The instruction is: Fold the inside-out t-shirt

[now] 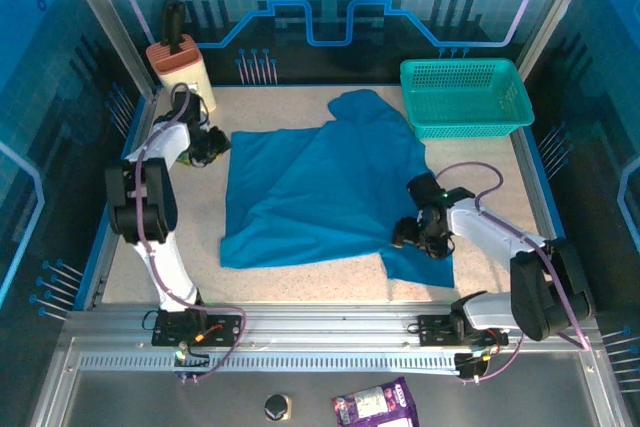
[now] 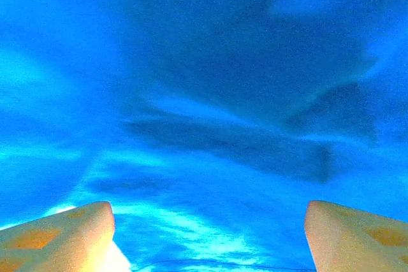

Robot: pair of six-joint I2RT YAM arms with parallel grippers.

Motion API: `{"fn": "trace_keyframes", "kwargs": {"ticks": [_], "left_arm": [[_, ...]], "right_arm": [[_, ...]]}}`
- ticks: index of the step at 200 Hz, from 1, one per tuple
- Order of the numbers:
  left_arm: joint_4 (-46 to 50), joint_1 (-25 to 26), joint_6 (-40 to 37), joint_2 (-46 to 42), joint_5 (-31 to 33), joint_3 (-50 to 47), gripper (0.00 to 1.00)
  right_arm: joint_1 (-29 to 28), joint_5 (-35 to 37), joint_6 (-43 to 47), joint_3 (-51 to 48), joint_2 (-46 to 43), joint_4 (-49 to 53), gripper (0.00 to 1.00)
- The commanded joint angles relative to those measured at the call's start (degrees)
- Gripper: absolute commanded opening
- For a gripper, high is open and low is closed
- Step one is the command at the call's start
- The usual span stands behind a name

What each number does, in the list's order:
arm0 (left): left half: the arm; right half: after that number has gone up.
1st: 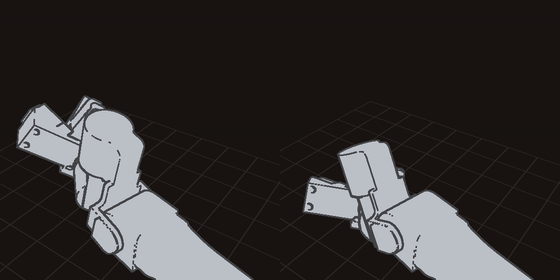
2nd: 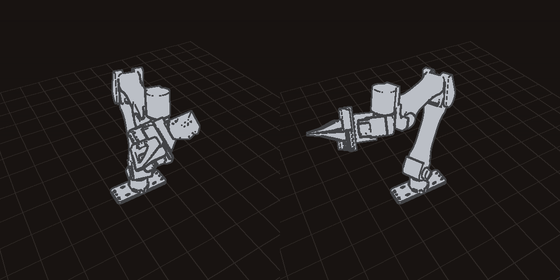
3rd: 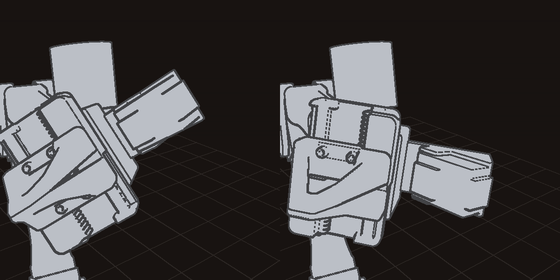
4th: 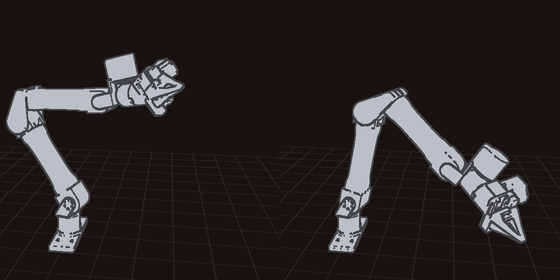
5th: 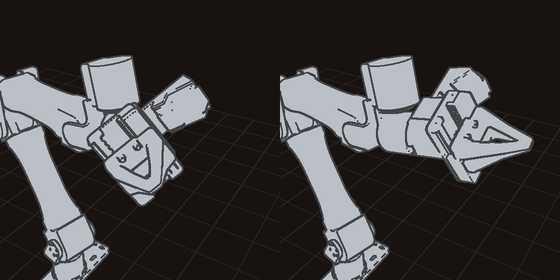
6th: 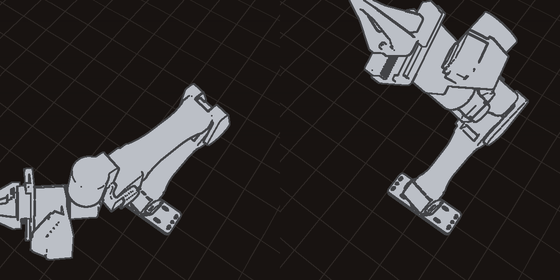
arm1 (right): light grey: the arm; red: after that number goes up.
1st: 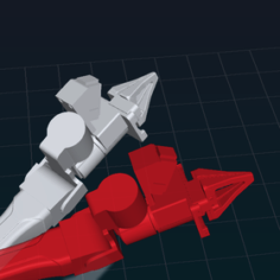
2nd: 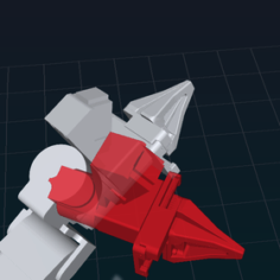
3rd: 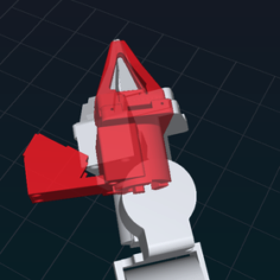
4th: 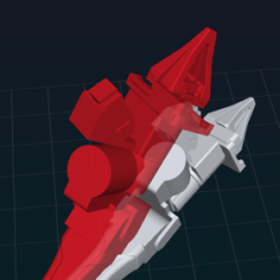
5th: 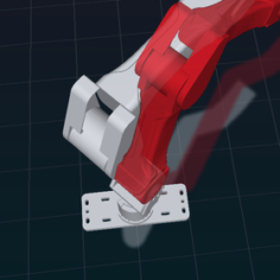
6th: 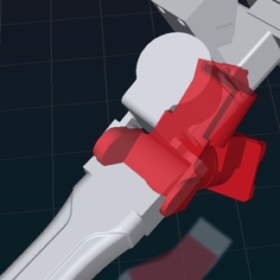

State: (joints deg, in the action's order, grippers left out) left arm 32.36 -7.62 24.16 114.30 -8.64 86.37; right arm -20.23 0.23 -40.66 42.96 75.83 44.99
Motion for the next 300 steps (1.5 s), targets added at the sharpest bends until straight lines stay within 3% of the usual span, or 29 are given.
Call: {"fn": "trace_keyframes", "kwargs": {"ticks": [1, 78, 167, 198, 272, 300], "left_arm": [[5.76, 1.35, -3.92, 5.91, 5.42, 8.63, 0.27], [15.96, 2.65, -10.45, 23.42, 3.06, 33.40, 0.30], [19.82, 3.40, -10.16, 30.23, 7.96, 39.65, 0.29], [19.77, 3.48, -10.34, 31.20, 9.28, 40.57, 0.32], [20.86, 4.36, -10.54, 31.99, 9.69, 41.81, 0.00], [19.68, 4.32, -10.70, 28.40, 10.40, 39.98, 0.00]], "right_arm": [[0.66, -0.37, 3.24, 3.32, -2.63, 1.28, 0.80], [0.98, 0.10, 4.19, 7.06, -5.10, 1.42, 0.80], [1.06, -0.43, 4.50, 9.95, -2.43, -1.97, 0.80], [1.34, 0.08, 7.50, 15.20, 3.32, -3.62, 0.80], [4.51, 0.71, 15.46, 37.25, 23.87, -8.42, 0.78], [6.72, -0.22, 17.11, 49.66, 35.49, -7.00, 0.78]]}}
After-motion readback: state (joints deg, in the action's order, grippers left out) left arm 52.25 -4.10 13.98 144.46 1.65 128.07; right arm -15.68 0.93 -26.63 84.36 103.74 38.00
